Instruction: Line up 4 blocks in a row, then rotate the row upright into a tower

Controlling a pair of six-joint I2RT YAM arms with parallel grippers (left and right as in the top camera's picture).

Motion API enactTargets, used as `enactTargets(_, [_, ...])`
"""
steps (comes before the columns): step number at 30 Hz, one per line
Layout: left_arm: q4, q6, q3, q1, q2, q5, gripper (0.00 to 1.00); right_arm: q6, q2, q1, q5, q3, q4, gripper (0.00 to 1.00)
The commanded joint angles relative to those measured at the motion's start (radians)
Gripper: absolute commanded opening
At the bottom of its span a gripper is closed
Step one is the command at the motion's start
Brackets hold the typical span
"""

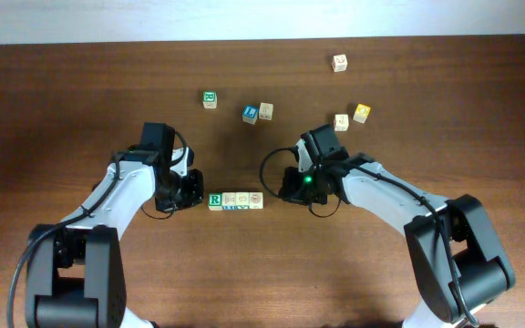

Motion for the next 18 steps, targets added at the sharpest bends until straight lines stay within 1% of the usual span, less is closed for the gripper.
enactTargets(1, [0.004,-0.010,-0.009,-0.001,0.012,0.014,0.00,0.008,0.013,0.011,0.023,-0.005,0.004,0.04])
enactTargets(7, [0.005,-0.009,-0.009,-0.002,0.036,0.015,0.00,0.008,0.013,0.013,0.022,-0.005,0.003,0.04])
enactTargets(10, [0.012,0.021,-0.009,-0.002,0.045,0.015,0.00,0.009,0.013,0.024,0.023,-0.005,0.004,0.04])
enactTargets(15, [0.020,0.031,-0.009,-0.002,0.045,0.020,0.00,0.017,0.013,0.030,0.023,-0.005,0.008,0.04])
enactTargets(18, [0.022,0.105,-0.009,-0.002,0.045,0.063,0.00,0.021,0.013,0.030,0.023,-0.005,0.007,0.04])
